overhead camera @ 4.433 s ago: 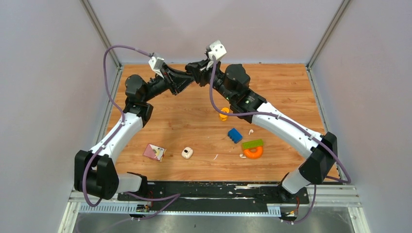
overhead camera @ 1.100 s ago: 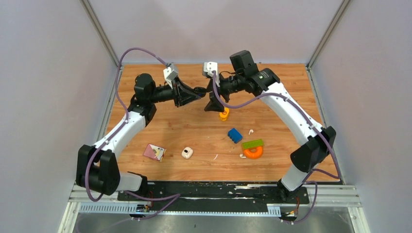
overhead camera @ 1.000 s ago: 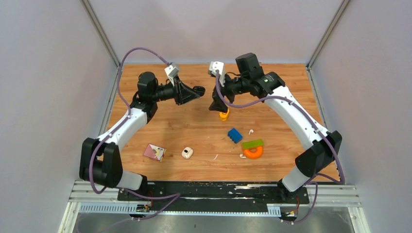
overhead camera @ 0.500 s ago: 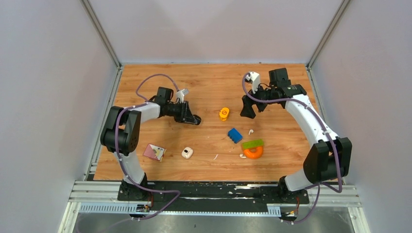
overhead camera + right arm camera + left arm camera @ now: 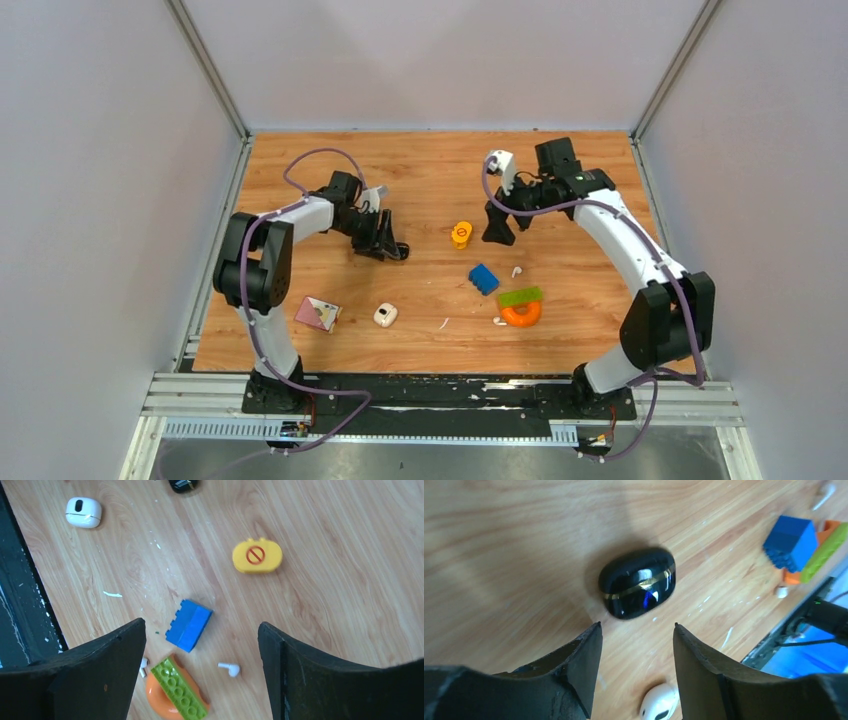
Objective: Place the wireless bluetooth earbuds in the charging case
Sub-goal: Place the charging case with the earbuds at the center of the board, then move the charging case to the center of the board.
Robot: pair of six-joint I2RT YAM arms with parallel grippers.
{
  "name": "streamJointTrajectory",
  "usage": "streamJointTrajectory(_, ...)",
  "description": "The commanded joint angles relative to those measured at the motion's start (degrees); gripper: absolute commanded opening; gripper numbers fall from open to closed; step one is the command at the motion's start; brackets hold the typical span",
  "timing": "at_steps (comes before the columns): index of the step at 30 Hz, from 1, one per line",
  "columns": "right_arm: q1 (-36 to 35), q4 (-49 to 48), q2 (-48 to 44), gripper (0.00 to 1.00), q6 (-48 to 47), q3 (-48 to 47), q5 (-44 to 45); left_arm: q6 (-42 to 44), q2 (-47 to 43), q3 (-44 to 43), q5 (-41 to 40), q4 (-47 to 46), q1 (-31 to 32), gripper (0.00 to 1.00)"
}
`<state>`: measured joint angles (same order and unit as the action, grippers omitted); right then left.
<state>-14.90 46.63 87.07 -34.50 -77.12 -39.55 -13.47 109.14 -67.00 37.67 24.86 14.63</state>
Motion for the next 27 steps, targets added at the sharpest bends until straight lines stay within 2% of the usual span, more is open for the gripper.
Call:
streamJointTrajectory(1, -7.25, 0.14, 3.9, 0.81, -8.1, -4.24, -1.27, 8.7, -8.7, -1.37, -10.94, 12.79, -0.84, 0.62)
streamJointTrajectory(4, -12.68, 0.72, 7.77, 0.77, -12.13, -6.31, -0.81, 11.57, -14.63, -0.23, -13.44, 16.79, -2.85, 0.62)
streamJointTrajectory(8, -18.83, 0.5, 13.64, 0.73, -12.36, -10.24, -0.26, 15.18, -23.48, 2.14, -14.87, 17.96, -6.66, 0.62)
streamJointTrajectory(12, -21.46, -2.47, 16.84, 0.71, -3.82, -13.5, 0.04, 24.81, -28.18, 4.07, -7.76, 24.37, -6.62, 0.61)
streamJointTrajectory(14, -21.07, -3.13, 17.16, 0.7, 0.88, -14.65, 0.34, 30.02, -29.75, 5.96, -6.89, 26.79, -4.3, 0.61)
streamJointTrajectory(16, -20.04, -4.43, 15.14, 0.69, 4.11, -13.76, 0.08, 35.73, -32.51, 9.92, -11.7, 26.05, 0.76, 0.6)
streamJointTrajectory(19, -18.02, -7.29, 10.26, 0.69, 7.46, -10.71, 0.11, 39.98, -33.45, 12.84, -16.64, 21.03, 3.81, 0.56)
streamJointTrajectory(24, -13.3, -12.66, 0.8, 0.7, 14.59, -5.04, 1.02, 46.77, -27.76, 12.72, -21.26, 19.21, 9.12, 0.5)
streamJointTrajectory(27, -10.12, -16.68, -4.55, 0.71, 19.18, -1.13, 2.23, 51.32, -27.07, 16.39, -22.8, 14.99, 13.31, 0.49)
